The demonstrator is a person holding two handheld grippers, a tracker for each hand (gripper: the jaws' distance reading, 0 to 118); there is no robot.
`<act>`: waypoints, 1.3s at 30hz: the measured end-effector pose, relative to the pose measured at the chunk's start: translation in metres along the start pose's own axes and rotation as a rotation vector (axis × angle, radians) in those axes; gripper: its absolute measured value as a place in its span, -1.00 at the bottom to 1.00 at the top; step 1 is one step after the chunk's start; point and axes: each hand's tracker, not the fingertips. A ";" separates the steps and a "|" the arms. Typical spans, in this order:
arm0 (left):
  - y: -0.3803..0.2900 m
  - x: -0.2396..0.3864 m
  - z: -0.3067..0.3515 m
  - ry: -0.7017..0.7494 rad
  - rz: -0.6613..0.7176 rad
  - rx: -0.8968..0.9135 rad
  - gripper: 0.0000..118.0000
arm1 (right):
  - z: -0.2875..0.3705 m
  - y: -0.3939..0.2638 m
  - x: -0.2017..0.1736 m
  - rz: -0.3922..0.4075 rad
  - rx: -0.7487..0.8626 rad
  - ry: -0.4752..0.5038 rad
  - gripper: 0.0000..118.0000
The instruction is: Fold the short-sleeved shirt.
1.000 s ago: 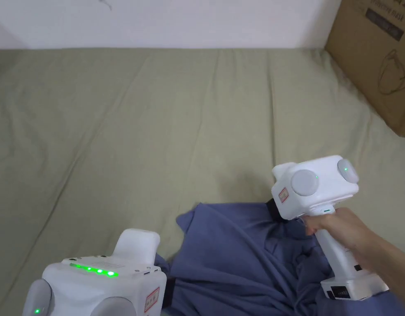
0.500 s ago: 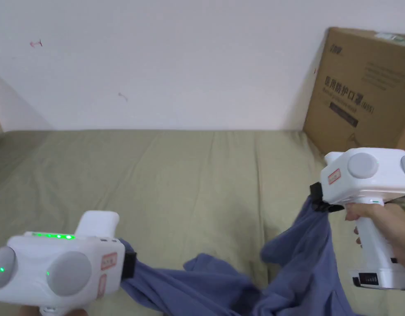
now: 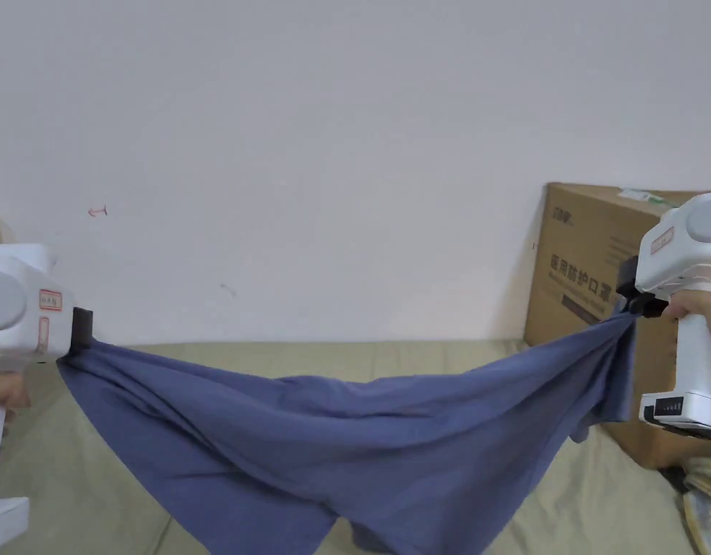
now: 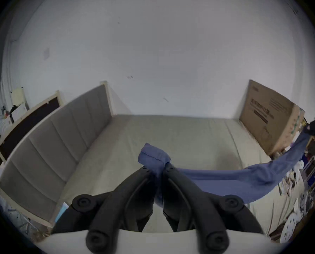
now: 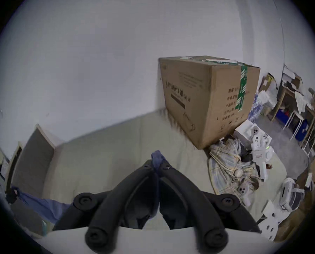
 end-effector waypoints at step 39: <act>-0.335 -0.097 -0.065 0.104 0.129 -0.410 -0.90 | -0.159 -0.348 0.055 -0.047 -0.486 -0.007 -0.92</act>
